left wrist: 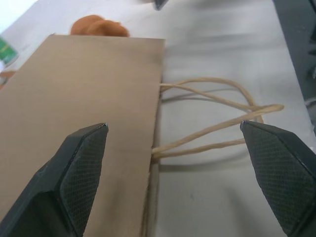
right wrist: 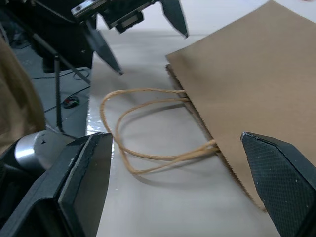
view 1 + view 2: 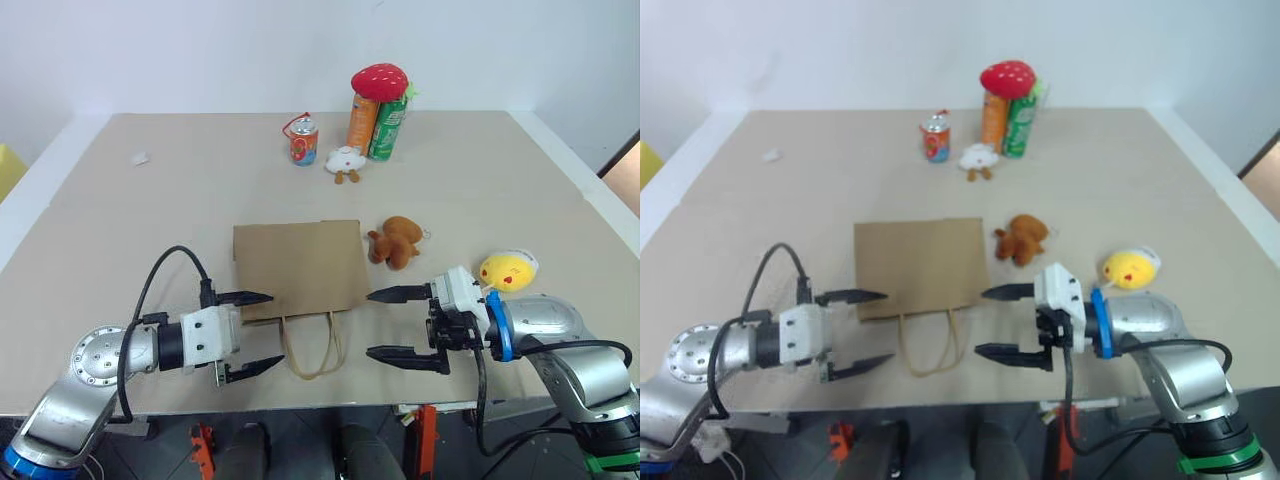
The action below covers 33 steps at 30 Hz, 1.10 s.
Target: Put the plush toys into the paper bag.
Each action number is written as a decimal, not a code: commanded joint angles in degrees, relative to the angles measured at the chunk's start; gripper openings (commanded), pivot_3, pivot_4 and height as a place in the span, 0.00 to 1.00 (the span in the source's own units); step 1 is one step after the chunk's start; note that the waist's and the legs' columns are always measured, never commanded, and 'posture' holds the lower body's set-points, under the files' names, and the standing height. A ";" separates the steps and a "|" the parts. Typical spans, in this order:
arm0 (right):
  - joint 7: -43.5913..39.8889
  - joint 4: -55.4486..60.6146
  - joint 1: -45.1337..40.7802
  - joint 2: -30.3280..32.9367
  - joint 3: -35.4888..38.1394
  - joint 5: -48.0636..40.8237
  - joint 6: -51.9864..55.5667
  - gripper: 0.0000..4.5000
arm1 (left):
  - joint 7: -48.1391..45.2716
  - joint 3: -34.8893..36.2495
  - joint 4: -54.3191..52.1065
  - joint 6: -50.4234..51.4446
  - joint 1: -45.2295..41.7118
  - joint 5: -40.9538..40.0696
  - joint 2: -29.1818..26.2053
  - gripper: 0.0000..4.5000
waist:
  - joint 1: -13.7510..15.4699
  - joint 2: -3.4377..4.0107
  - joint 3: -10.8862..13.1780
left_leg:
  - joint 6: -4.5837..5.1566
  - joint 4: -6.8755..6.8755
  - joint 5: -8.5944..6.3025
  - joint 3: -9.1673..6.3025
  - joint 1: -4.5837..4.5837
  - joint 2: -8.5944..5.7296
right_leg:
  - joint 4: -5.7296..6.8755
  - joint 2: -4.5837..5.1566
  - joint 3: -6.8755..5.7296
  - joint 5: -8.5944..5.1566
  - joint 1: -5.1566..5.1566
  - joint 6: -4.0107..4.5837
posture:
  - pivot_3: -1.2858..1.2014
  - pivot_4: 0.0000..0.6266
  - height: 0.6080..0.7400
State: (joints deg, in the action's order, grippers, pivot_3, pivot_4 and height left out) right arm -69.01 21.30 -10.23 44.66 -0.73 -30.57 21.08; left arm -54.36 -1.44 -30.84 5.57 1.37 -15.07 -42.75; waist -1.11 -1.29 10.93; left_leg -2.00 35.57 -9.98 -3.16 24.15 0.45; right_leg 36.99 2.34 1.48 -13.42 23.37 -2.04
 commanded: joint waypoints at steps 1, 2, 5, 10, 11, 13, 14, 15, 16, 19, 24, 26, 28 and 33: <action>1.59 0.64 -0.58 -0.26 0.76 0.52 -0.79 1.00 | -2.92 -5.55 5.30 -7.00 -4.36 5.72 -0.23 0.98 | -0.03 0.00 0.00 | 0.00 0.00 0.00 0.00 0.00 0.00 | 0.00 0.00 0.00 0.00 0.00 0.00 | 0.52 0.24 1.00; 1.84 0.72 -0.47 -0.30 0.78 0.59 -0.80 1.00 | -3.12 -5.97 5.79 -7.30 -5.05 5.85 0.08 0.98 | -0.03 0.00 0.00 | 0.00 0.00 0.00 0.00 -0.01 0.04 | 0.00 -0.05 0.01 0.02 0.01 0.03 | 0.52 0.24 1.00; 2.72 1.73 0.46 -0.31 1.24 0.45 -0.46 1.00 | -3.93 -7.31 7.43 -8.72 -6.62 6.36 0.62 0.98 | -0.02 0.01 0.00 | 0.00 -0.01 0.00 0.00 -0.03 0.08 | 0.01 -0.12 0.01 0.03 0.00 0.05 | 0.52 0.24 1.00; 4.01 2.71 1.61 -0.45 1.31 0.70 -0.46 1.00 | -4.36 -9.42 9.42 -10.35 -9.72 6.28 2.67 0.98 | -0.05 0.01 0.00 | 0.00 0.00 0.00 -0.01 -0.04 0.23 | 0.02 -0.28 0.01 0.09 0.01 0.15 | 0.52 0.24 1.00; 4.36 2.85 1.73 -0.47 1.27 0.75 -0.49 1.00 | -4.63 -9.87 9.70 -10.84 -10.41 6.13 3.13 0.98 | -0.03 0.01 0.00 | 0.00 0.00 0.00 0.00 -0.04 0.23 | 0.02 -0.29 0.02 0.11 0.01 0.16 | 0.52 0.24 1.00; 4.81 2.94 2.00 -0.43 1.28 0.94 -0.71 1.00 | -5.24 -10.42 10.00 -11.22 -11.40 5.19 3.78 0.98 | -0.03 0.01 0.00 | 0.00 0.02 0.00 -0.02 -0.04 0.23 | 0.03 -0.32 0.02 0.12 0.00 0.16 | 0.52 0.24 1.00; 4.86 2.90 2.17 -0.37 1.32 1.04 -0.87 1.00 | -5.46 -10.44 9.99 -11.17 -11.71 4.58 4.04 0.98 | -0.03 0.01 0.00 | 0.00 0.03 0.00 -0.01 -0.04 0.24 | 0.03 -0.33 0.02 0.12 0.00 0.15 | 0.52 0.24 1.00; 4.85 2.78 2.36 -0.29 1.39 1.15 -1.08 1.00 | -5.63 -10.33 9.93 -10.92 -11.96 3.89 4.34 0.93 | -0.03 0.01 0.00 | 0.00 0.04 0.00 -0.01 -0.04 0.24 | 0.03 -0.33 0.03 0.12 -0.01 0.15 | 0.52 0.24 1.00; 4.88 2.68 2.46 -0.22 1.39 1.26 -1.23 1.00 | -5.74 -10.16 9.95 -10.77 -12.13 3.50 4.50 0.87 | -0.05 0.01 0.00 | 0.00 0.05 0.00 0.00 -0.04 0.23 | 0.03 -0.33 0.06 0.13 -0.01 0.14 | 0.52 0.24 1.00; 5.13 2.46 2.51 -0.21 1.25 1.65 -1.46 1.00 | -6.02 -9.17 10.23 -10.36 -12.09 2.16 4.42 0.63 | -0.06 0.01 0.00 | 0.00 0.05 0.00 -0.01 -0.05 0.27 | 0.03 -0.38 0.07 0.15 0.00 0.14 | 0.52 0.24 1.00; 5.54 1.85 2.23 -0.69 0.46 2.34 -1.99 1.00 | -4.71 -6.54 10.18 -6.47 -13.05 -1.93 5.23 0.24 | -0.07 0.01 0.00 | 0.00 0.08 0.00 -0.01 -0.07 0.32 | 0.04 -0.44 0.09 0.19 -0.01 0.16 | 0.52 0.24 1.00; 5.94 1.39 2.07 -0.91 0.34 2.74 -2.18 1.00 | -3.07 -4.74 9.98 -3.54 -14.92 -4.47 6.06 0.08 | -0.06 0.01 0.00 | 0.00 0.09 0.00 -0.01 -0.07 0.32 | 0.04 -0.44 0.08 0.19 -0.01 0.16 | 0.52 0.24 1.00; 6.39 0.76 2.01 -1.00 0.53 3.07 -2.05 1.00 | -1.36 -3.17 10.15 -1.06 -16.76 -6.73 7.11 0.02 | -0.06 0.01 0.00 | 0.00 0.12 0.00 -0.01 -0.07 0.31 | 0.04 -0.44 0.09 0.20 -0.02 0.15 | 0.52 0.24 1.00; 7.48 0.40 1.97 -1.66 0.75 2.75 -1.09 1.00 | 2.13 -1.00 10.71 4.11 -21.03 -10.46 9.52 0.02 | -0.06 0.00 0.00 | 0.01 0.23 0.01 -0.01 -0.06 0.32 | 0.06 -0.48 0.11 0.26 -0.05 0.09 | 0.52 0.24 1.00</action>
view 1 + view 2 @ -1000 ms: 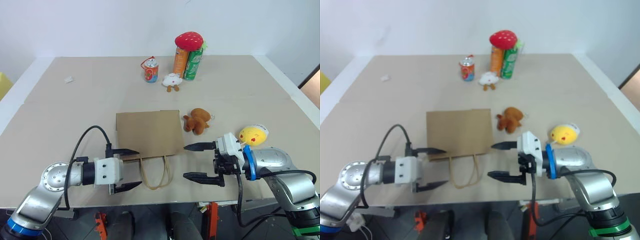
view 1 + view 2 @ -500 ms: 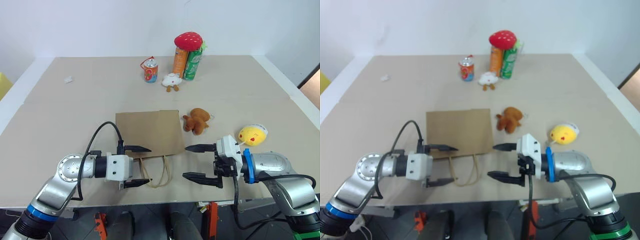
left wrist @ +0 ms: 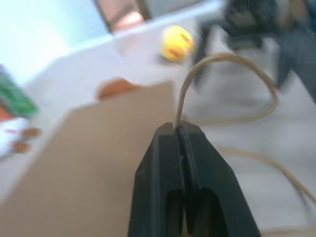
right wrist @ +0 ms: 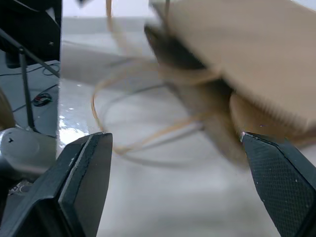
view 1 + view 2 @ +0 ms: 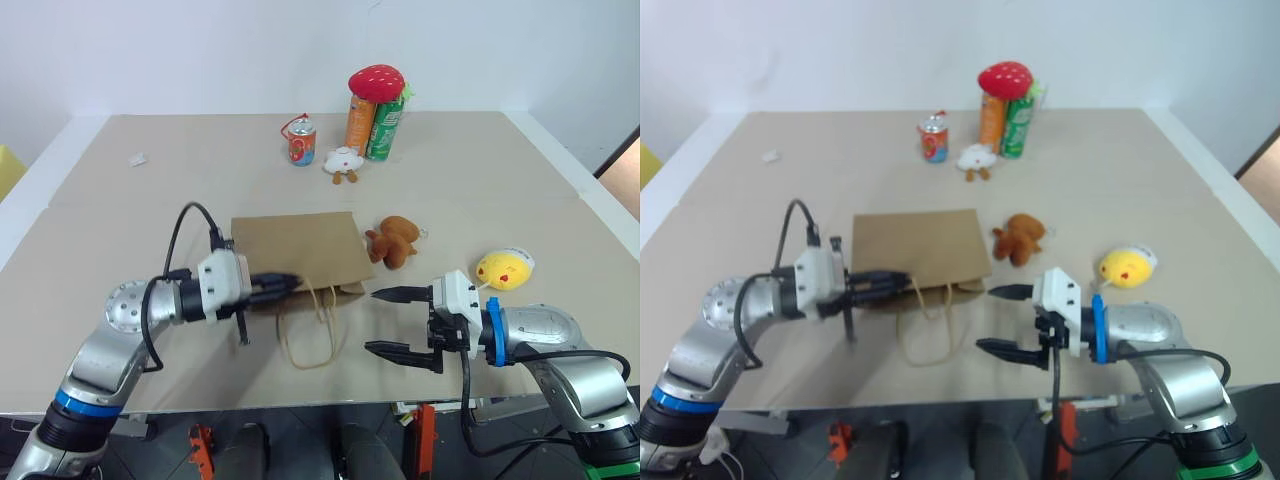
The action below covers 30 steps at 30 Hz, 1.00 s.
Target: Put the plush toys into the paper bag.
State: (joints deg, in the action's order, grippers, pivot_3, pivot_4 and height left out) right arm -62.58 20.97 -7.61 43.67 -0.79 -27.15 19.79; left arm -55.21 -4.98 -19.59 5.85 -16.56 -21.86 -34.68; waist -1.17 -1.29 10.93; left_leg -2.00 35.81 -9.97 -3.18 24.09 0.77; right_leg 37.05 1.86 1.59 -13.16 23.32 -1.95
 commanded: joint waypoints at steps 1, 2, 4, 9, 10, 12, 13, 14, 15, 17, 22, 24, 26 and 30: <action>1.55 0.83 -0.82 -1.02 0.69 -0.83 0.62 1.00 | 3.36 2.58 -0.51 4.37 -3.60 -3.78 1.85 0.02 | 0.00 0.00 0.00 | 0.00 0.02 0.00 0.00 0.00 0.00 | 0.00 0.00 0.01 0.03 0.00 -0.04 | 0.52 0.24 1.00; 2.10 0.90 -1.12 -1.53 0.38 -1.02 1.17 1.00 | 3.77 2.53 -0.60 4.96 -4.11 -3.97 2.24 0.02 | 0.00 0.00 0.00 | 0.00 0.02 0.00 0.00 0.01 0.00 | 0.00 -0.01 0.02 0.06 0.00 -0.09 | 0.52 0.24 1.00; 3.70 0.81 -2.05 -2.94 -0.33 -1.11 2.25 1.00 | 4.52 2.15 -0.91 5.70 -4.86 -4.03 2.86 0.02 | -0.03 0.00 0.00 | 0.00 0.02 0.00 0.01 0.00 -0.01 | 0.00 -0.03 0.04 0.12 0.00 -0.17 | 0.52 0.24 1.00; 9.01 1.09 -5.77 -8.04 -2.35 -1.08 5.47 0.66 | 7.43 1.89 -1.62 7.04 -4.93 -4.00 5.28 0.00 | -0.06 0.00 0.00 | 0.00 0.02 0.00 -0.01 -0.01 0.09 | 0.00 -0.20 0.08 0.27 0.02 -0.09 | 0.52 0.24 1.00; 9.61 1.31 -6.17 -8.62 -2.53 -1.19 6.02 0.59 | 8.07 2.01 -1.70 7.15 -4.84 -3.94 5.66 0.00 | -0.06 0.00 0.00 | -0.01 0.02 0.00 -0.01 -0.01 0.10 | 0.00 -0.22 0.09 0.28 0.02 -0.08 | 0.52 0.24 1.00; 10.74 1.59 -6.70 -9.84 -2.84 -1.21 6.75 0.44 | 9.13 2.26 -1.89 7.31 -4.73 -3.63 6.46 0.00 | -0.04 0.00 0.00 | -0.01 0.03 0.01 -0.01 -0.02 0.13 | 0.00 -0.27 0.09 0.28 0.02 0.00 | 0.52 0.24 1.00; 11.15 1.65 -6.89 -10.27 -3.00 -1.15 6.97 0.27 | 9.50 2.28 -2.03 7.35 -4.72 -3.50 6.71 0.00 | -0.04 0.00 0.00 | -0.02 0.04 0.01 -0.02 -0.02 0.18 | 0.01 -0.32 0.11 0.26 0.02 0.08 | 0.52 0.24 1.00; 11.72 1.48 -7.33 -10.80 -3.37 -0.77 7.08 0.27 | 10.05 2.25 -2.14 7.46 -4.86 -3.44 7.02 0.00 | -0.04 0.00 0.00 | -0.02 0.04 0.02 -0.02 -0.02 0.19 | 0.01 -0.33 0.13 0.27 0.02 0.09 | 0.52 0.24 1.00; 12.63 1.06 -8.11 -11.61 -3.81 -0.25 7.27 0.14 | 10.46 2.09 -2.31 7.58 -5.07 -3.31 7.30 0.00 | -0.04 0.00 0.00 | -0.02 0.04 0.02 -0.02 -0.02 0.19 | 0.00 -0.34 0.14 0.28 0.02 0.09 | 0.52 0.24 1.00; 14.25 0.27 -9.53 -13.15 -4.48 0.37 7.50 0.11 | 11.14 1.79 -2.65 7.81 -5.28 -3.17 7.78 0.00 | -0.04 0.00 0.00 | -0.02 0.04 0.02 -0.01 -0.02 0.18 | 0.00 -0.35 0.16 0.30 0.02 0.07 | 0.52 0.24 1.00; 17.36 -1.42 -11.98 -16.56 -5.20 1.19 8.07 0.11 | 11.75 1.25 -3.29 8.08 -5.13 -3.07 8.28 0.00 | -0.08 0.00 0.00 | -0.02 0.04 0.02 -0.01 -0.03 0.24 | 0.01 -0.43 0.19 0.34 0.04 0.08 | 0.52 0.24 1.00; 18.68 -2.11 -13.01 -17.73 -5.72 1.63 8.54 0.11 | 11.97 1.21 -3.60 8.24 -4.96 -3.09 8.41 0.00 | -0.08 0.00 0.00 | -0.02 0.04 0.02 -0.01 -0.04 0.26 | 0.00 -0.45 0.19 0.32 0.03 0.16 | 0.52 0.24 1.00; 19.75 -3.61 -13.80 -18.66 -7.17 3.54 8.04 0.11 | 12.36 1.27 -3.91 8.39 -4.74 -3.07 8.59 0.00 | -0.07 0.00 0.00 | -0.02 0.04 0.02 -0.01 -0.04 0.26 | 0.00 -0.46 0.20 0.32 0.04 0.16 | 0.52 0.24 1.00; 22.62 -6.72 -14.59 -20.67 -9.45 7.03 7.50 0.11 | 13.25 1.50 -4.06 8.52 -4.77 -2.93 9.12 0.00 | -0.09 0.00 0.00 | -0.02 0.04 0.02 0.00 -0.04 0.26 | 0.01 -0.47 0.22 0.35 0.05 0.14 | 0.52 0.24 1.00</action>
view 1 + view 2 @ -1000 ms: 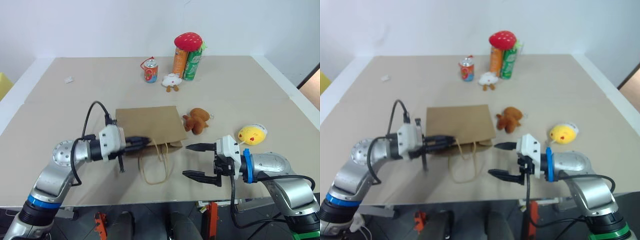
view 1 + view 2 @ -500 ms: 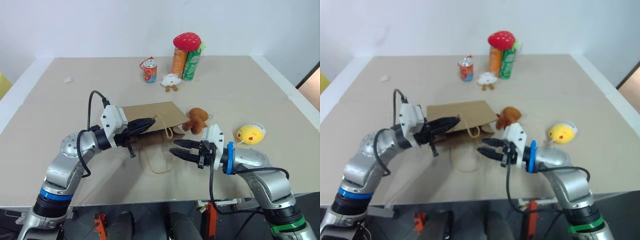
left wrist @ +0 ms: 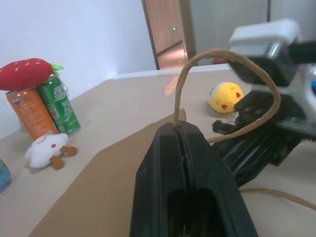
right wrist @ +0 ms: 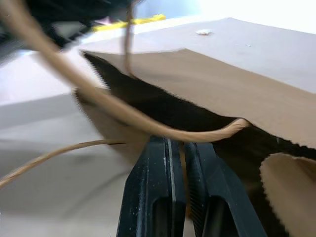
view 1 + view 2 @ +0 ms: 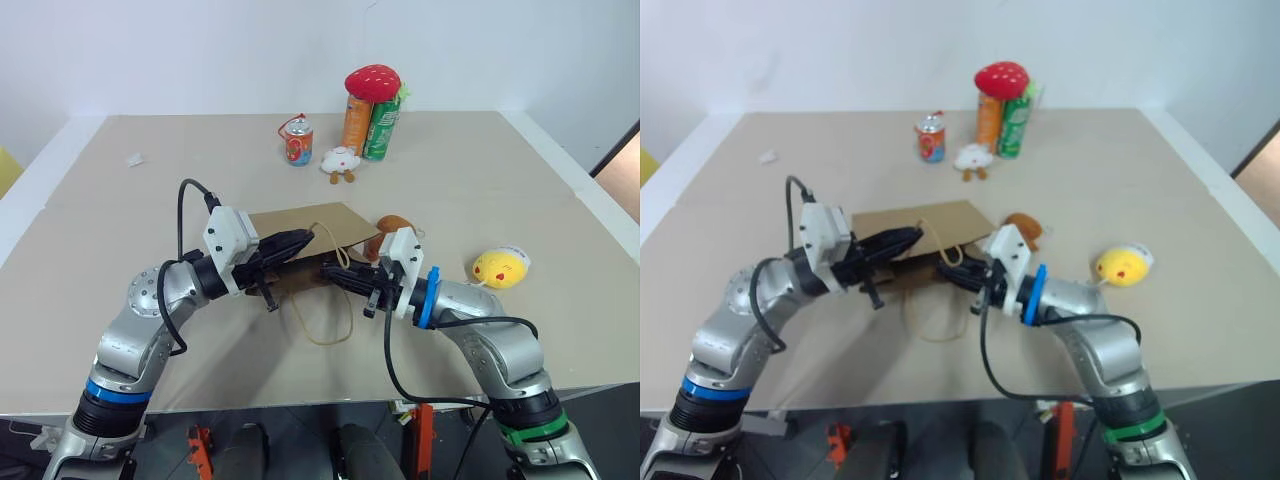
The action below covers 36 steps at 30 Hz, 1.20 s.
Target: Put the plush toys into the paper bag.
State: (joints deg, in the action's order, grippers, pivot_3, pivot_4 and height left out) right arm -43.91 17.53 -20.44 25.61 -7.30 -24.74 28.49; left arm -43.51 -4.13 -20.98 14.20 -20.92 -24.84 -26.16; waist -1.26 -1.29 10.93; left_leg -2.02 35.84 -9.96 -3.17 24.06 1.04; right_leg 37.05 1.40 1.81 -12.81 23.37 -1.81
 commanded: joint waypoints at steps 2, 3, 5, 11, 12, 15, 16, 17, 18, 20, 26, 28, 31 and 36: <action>5.44 -5.10 -1.96 -3.49 -4.67 6.98 -1.10 0.11 | 2.20 0.80 -2.64 0.24 -0.69 0.05 0.96 0.00 | -0.01 0.00 0.00 | 0.00 -0.01 0.00 0.00 -0.01 0.01 | 0.00 -0.01 0.00 -0.01 0.00 0.03 | 0.52 0.24 1.00; 6.31 -6.30 -1.90 -3.86 -5.86 8.63 -1.22 0.11 | 2.57 0.88 -2.56 0.20 -0.94 0.12 1.20 0.00 | -0.01 0.00 0.00 | 0.00 -0.01 0.00 0.00 -0.01 0.01 | 0.00 -0.01 0.00 0.00 0.00 0.02 | 0.52 0.24 1.00; 7.20 -8.65 -0.90 -3.21 -9.58 12.93 -1.77 0.11 | 3.59 1.28 -1.94 -0.40 -1.86 0.77 1.68 0.00 | -0.01 -0.01 -0.01 | 0.00 -0.01 0.00 0.00 0.01 0.00 | 0.00 -0.01 0.01 0.00 0.01 0.02 | 0.52 0.24 1.00; 7.96 -10.93 0.91 -3.33 -12.03 16.65 -1.58 0.11 | 5.94 2.68 -0.75 -1.88 -5.44 2.46 2.30 0.00 | -0.01 -0.04 -0.06 | 0.00 -0.01 0.00 0.02 -0.06 0.00 | 0.00 -0.02 0.04 0.01 -0.03 0.02 | 0.52 0.24 1.00; 8.14 -11.01 0.95 -3.43 -11.67 16.64 -1.41 0.11 | 6.12 2.97 -0.88 -1.85 -6.38 2.34 2.26 0.00 | -0.02 -0.05 -0.07 | 0.00 -0.01 0.00 0.02 -0.06 0.01 | 0.00 -0.03 0.04 0.01 -0.03 0.02 | 0.52 0.24 1.00; 8.79 -11.72 0.60 -3.77 -10.62 17.00 -1.19 0.11 | 5.59 3.00 -1.52 -2.01 -8.58 2.29 1.92 0.00 | -0.02 -0.06 -0.07 | -0.01 0.00 0.03 0.02 -0.10 0.01 | 0.00 -0.05 0.05 0.00 -0.06 0.07 | 0.52 0.24 1.00; 9.09 -11.95 0.43 -3.94 -10.34 17.16 -1.17 0.11 | 5.39 2.95 -1.84 -1.94 -9.12 2.14 1.90 0.00 | -0.02 -0.06 -0.07 | -0.01 0.00 0.03 0.02 -0.11 0.01 | 0.00 -0.05 0.06 0.00 -0.06 0.07 | 0.52 0.24 1.00; 9.33 -12.14 0.28 -4.14 -10.10 17.22 -1.16 0.11 | 5.33 2.91 -2.10 -1.90 -9.58 2.12 1.89 0.00 | -0.03 -0.06 -0.07 | -0.02 0.00 0.03 0.02 -0.11 0.01 | 0.00 -0.05 0.06 0.00 -0.07 0.07 | 0.52 0.24 1.00; 9.53 -12.32 0.10 -4.37 -9.89 17.20 -1.07 0.11 | 4.85 2.58 -2.61 -1.97 -10.06 2.18 1.69 0.00 | -0.03 -0.06 -0.07 | -0.02 0.00 0.04 0.02 -0.14 0.01 | 0.00 -0.05 0.08 0.00 -0.09 0.07 | 0.52 0.24 1.00; 9.70 -12.51 -0.05 -4.69 -9.67 17.20 -0.93 0.11 | 4.18 2.00 -3.66 -2.31 -10.60 2.46 1.37 0.00 | -0.03 -0.07 -0.08 | -0.02 0.00 0.04 0.02 -0.14 0.01 | 0.00 -0.05 0.09 -0.01 -0.09 0.07 | 0.52 0.24 1.00; 9.81 -12.74 -0.08 -4.96 -9.56 17.32 -0.88 0.11 | 3.60 1.78 -6.27 -2.56 -11.53 2.59 1.09 0.00 | -0.06 -0.07 -0.08 | -0.03 0.00 0.09 0.04 -0.18 0.04 | 0.00 -0.09 0.13 0.03 -0.09 0.13 | 0.52 0.24 1.00; 9.95 -13.10 -0.24 -5.08 -9.46 17.33 -1.00 0.11 | 3.43 1.63 -6.99 -2.84 -12.08 2.86 0.88 0.00 | -0.06 -0.07 -0.08 | -0.02 0.00 0.11 0.04 -0.18 0.04 | 0.00 -0.10 0.14 0.04 -0.09 0.13 | 0.52 0.24 1.00; 9.92 -13.74 -0.69 -5.27 -9.38 17.52 -1.27 0.11 | 3.15 1.33 -7.04 -4.70 -12.72 4.91 0.33 0.00 | -0.06 -0.07 -0.08 | -0.02 0.00 0.14 0.06 -0.18 0.03 | 0.00 -0.10 0.18 0.04 -0.09 0.12 | 0.52 0.24 1.00; 9.71 -14.42 -1.30 -5.36 -9.34 17.69 -1.65 0.11 | 5.85 2.19 -5.68 -7.61 -13.32 9.56 0.28 0.00 | -0.06 -0.07 -0.08 | -0.01 0.00 0.15 0.07 -0.20 0.04 | 0.00 -0.12 0.20 0.04 -0.09 0.12 | 0.52 0.24 1.00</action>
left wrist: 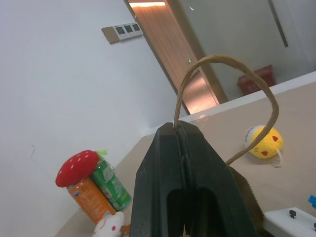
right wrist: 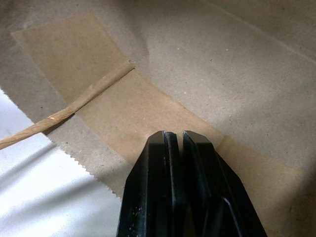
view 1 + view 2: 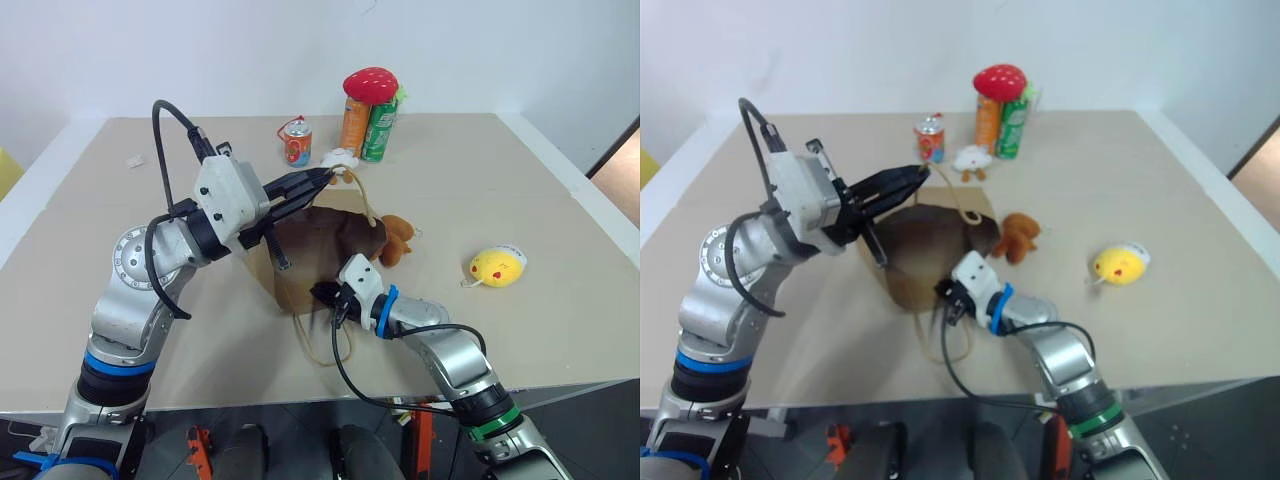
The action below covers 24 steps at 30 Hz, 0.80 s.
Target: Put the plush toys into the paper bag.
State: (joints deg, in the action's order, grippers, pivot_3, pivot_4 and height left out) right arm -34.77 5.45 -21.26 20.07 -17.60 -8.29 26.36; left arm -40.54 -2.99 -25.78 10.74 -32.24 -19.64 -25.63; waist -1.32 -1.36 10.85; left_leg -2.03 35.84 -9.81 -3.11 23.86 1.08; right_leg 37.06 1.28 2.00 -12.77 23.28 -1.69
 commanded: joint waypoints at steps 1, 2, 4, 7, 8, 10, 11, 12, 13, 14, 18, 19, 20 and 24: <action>0.51 -2.40 -0.47 0.22 1.00 1.27 0.40 0.11 | 4.61 1.79 -0.50 -3.69 -1.85 4.96 0.29 0.00 | 0.00 0.00 0.00 | 0.00 0.00 0.00 0.00 0.00 0.00 | 0.00 0.00 0.01 0.00 0.00 0.00 | 0.52 0.24 1.00; 0.49 -2.40 -0.43 0.23 1.01 1.30 0.35 0.11 | 6.11 2.52 -0.23 -3.37 -1.72 5.37 0.87 0.00 | 0.00 0.00 0.00 | 0.00 0.00 0.00 0.01 0.00 0.00 | 0.00 0.00 0.01 0.00 0.00 0.00 | 0.52 0.24 1.00; 0.52 -2.20 -0.27 0.22 0.97 1.38 0.41 0.11 | 8.58 3.82 0.19 -2.78 -1.58 6.22 1.68 0.00 | 0.00 0.00 0.00 | 0.00 0.00 0.00 0.01 0.00 0.00 | 0.00 -0.01 0.02 0.00 0.00 0.00 | 0.52 0.24 1.00; 0.46 -1.93 -0.05 0.30 0.90 1.35 0.50 0.11 | 10.18 4.47 0.93 -2.56 -1.62 6.57 2.23 0.00 | 0.00 0.00 0.00 | 0.02 0.00 0.01 0.03 -0.01 0.00 | 0.00 -0.01 0.06 0.01 0.01 -0.02 | 0.52 0.24 1.00; 0.39 -1.94 -0.03 0.38 0.89 1.36 0.49 0.11 | 10.57 4.54 1.12 -2.50 -1.66 6.62 2.40 0.00 | 0.00 0.00 0.00 | 0.02 0.00 0.01 0.03 -0.01 0.00 | 0.00 -0.01 0.06 0.01 0.01 -0.02 | 0.52 0.24 1.00; 0.27 -1.85 0.05 0.54 0.86 1.37 0.51 0.11 | 11.79 5.20 1.44 -1.78 -1.83 6.39 2.99 0.00 | 0.00 0.00 0.00 | 0.02 0.00 0.02 0.03 -0.01 0.00 | 0.00 -0.01 0.07 0.01 0.01 -0.03 | 0.52 0.24 1.00; 0.20 -1.79 0.10 0.64 0.86 1.38 0.55 0.11 | 12.23 5.54 1.64 -1.47 -1.96 6.17 3.20 0.00 | 0.00 0.00 0.00 | 0.02 0.00 0.02 0.03 -0.01 0.00 | 0.00 -0.01 0.07 0.01 0.00 -0.03 | 0.52 0.24 1.00; 0.15 -1.73 0.14 0.72 0.89 1.37 0.57 0.11 | 12.46 5.70 1.80 -1.37 -2.06 6.05 3.25 0.00 | 0.00 0.00 0.00 | 0.01 -0.01 0.02 0.03 0.00 -0.02 | 0.00 -0.02 0.11 0.02 0.01 -0.03 | 0.52 0.24 1.00; 0.03 -1.81 0.11 0.84 1.02 1.33 0.53 0.11 | 12.41 5.50 2.00 -1.62 -2.18 6.11 3.10 0.00 | 0.00 0.00 0.00 | 0.02 -0.01 0.01 0.04 0.00 -0.02 | 0.00 -0.02 0.11 0.02 0.01 -0.03 | 0.52 0.24 1.00; -0.06 -1.90 0.06 0.94 1.13 1.30 0.49 0.11 | 12.26 5.23 2.14 -1.95 -2.24 6.25 2.94 0.00 | 0.00 0.00 0.00 | 0.02 -0.01 0.01 0.05 0.00 -0.02 | 0.00 -0.02 0.12 0.02 0.01 -0.03 | 0.52 0.24 1.00; -0.21 -2.27 -0.25 0.94 1.25 1.35 0.19 0.11 | 9.75 2.64 1.04 -2.07 -1.43 5.90 2.42 0.00 | -0.01 0.00 0.00 | 0.01 -0.02 0.01 0.04 0.00 -0.04 | 0.00 -0.02 0.14 0.02 0.01 -0.03 | 0.52 0.24 1.00; -0.23 -2.31 -0.31 0.90 1.25 1.37 0.15 0.11 | 9.26 2.10 0.71 -1.84 -1.07 5.88 2.24 0.00 | 0.00 0.00 0.00 | 0.01 -0.02 0.01 0.05 0.00 -0.05 | 0.00 -0.01 0.15 0.02 0.01 -0.03 | 0.52 0.24 1.00; -0.25 -2.36 -0.40 0.84 1.28 1.36 0.09 0.11 | 8.91 1.77 0.47 -1.30 -0.54 5.60 2.17 0.00 | -0.01 0.00 0.00 | 0.01 -0.02 0.01 0.05 0.01 -0.06 | 0.00 -0.01 0.16 0.02 0.01 -0.03 | 0.52 0.24 1.00; -0.52 -1.68 -0.79 0.82 2.24 0.54 -0.29 0.11 | 10.89 2.84 0.80 1.12 2.09 4.81 3.23 0.00 | -0.01 0.00 0.00 | 0.01 -0.02 0.01 0.08 0.00 -0.08 | -0.01 -0.01 0.24 0.02 0.01 -0.03 | 0.52 0.24 1.00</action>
State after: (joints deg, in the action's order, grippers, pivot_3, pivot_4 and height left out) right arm -35.18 4.47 -21.87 20.21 -17.31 -8.04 25.65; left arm -31.84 -2.00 -23.25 10.14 -31.67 -13.75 -23.09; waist -1.34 -1.36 10.85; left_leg -2.02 35.82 -9.79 -3.02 23.86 1.00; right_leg 37.05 1.27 2.26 -12.75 23.30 -1.72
